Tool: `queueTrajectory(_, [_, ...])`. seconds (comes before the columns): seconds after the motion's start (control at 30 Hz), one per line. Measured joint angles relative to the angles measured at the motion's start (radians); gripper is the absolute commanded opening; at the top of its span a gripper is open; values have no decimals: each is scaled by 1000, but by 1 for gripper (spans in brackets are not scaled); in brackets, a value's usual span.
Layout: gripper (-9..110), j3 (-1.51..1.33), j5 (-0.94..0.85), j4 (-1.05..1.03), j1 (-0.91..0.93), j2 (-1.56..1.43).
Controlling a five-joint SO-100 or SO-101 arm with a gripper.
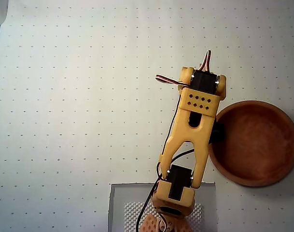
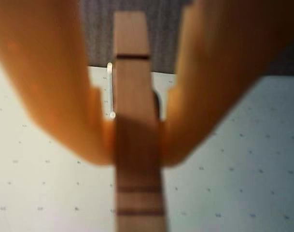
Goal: Grasp a clothespin and put it in the bowl.
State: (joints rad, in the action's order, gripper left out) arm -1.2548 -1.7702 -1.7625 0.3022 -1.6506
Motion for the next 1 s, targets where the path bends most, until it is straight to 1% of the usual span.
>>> queueTrajectory(0.27, [-3,-133,0,0,86,-57])
queueTrajectory(1.0, [-3,-149,0,0,419,-64])
